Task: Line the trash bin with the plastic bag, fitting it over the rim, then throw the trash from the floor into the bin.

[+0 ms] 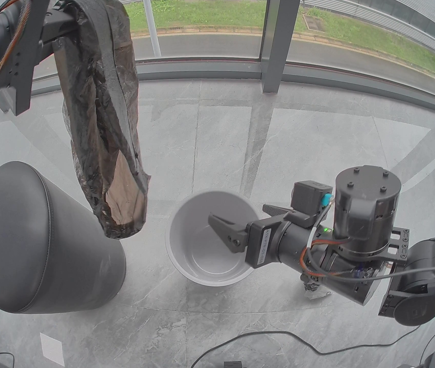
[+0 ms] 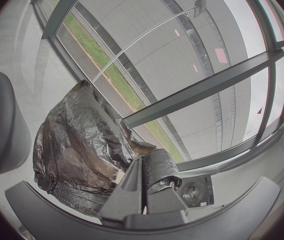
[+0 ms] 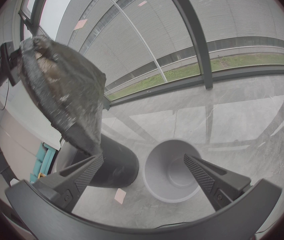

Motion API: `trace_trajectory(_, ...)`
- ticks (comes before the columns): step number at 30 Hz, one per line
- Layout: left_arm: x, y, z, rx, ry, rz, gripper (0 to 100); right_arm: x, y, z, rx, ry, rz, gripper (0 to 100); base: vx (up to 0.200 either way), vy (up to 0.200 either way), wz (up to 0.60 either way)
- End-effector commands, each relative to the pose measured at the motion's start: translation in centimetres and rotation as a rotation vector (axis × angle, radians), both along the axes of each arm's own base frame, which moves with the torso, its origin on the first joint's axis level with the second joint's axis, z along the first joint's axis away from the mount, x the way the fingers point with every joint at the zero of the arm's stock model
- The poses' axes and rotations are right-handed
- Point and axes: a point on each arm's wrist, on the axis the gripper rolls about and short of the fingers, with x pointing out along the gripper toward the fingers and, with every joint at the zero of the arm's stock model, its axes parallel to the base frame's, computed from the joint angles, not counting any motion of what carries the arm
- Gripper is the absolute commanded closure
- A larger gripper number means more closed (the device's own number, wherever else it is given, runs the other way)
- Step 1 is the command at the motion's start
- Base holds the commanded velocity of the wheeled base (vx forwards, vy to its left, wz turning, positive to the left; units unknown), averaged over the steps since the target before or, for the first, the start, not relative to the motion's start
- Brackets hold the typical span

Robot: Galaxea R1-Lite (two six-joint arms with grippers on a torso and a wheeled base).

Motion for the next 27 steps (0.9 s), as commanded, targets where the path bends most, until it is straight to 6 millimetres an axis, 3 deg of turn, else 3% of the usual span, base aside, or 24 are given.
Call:
trace_trajectory(1, 0.6, -1.1, -0.5, 0.012, 0.022, -0.014, 100, -0.6, 1.1, -1.0, -0.026, 0.019, 0.033, 0, 0.000, 0.000, 0.00)
trace_trajectory(4, 0.3, -2.3, -0.8, -0.008, 0.052, -0.069, 100, -0.9, 1.8, -2.0, -0.051, 0.038, 0.048, 0, 0.000, 0.000, 0.00)
trace_trajectory(10, -0.5, -2.8, -0.8, -0.013, 0.053, -0.124, 100, -0.6, 2.2, -2.8, -0.060, 0.045, 0.051, 0, 0.000, 0.000, 0.00)
trace_trajectory(15, -1.6, -3.1, -0.6, -0.034, 0.058, -0.181, 100, 0.6, 3.0, -4.1, -0.044, 0.020, 0.041, 0, 0.000, 0.000, 0.00)
trace_trajectory(23, -2.7, -2.5, -0.2, -0.065, 0.061, -0.250, 100, 1.7, 3.9, -5.2, -0.056, 0.030, 0.031, 0, 0.000, 0.000, 0.00)
trace_trajectory(27, -3.1, -1.8, 0.1, -0.104, 0.072, -0.276, 100, 2.6, 4.5, -4.4, -0.023, 0.003, 0.022, 0, 0.000, 0.000, 0.00)
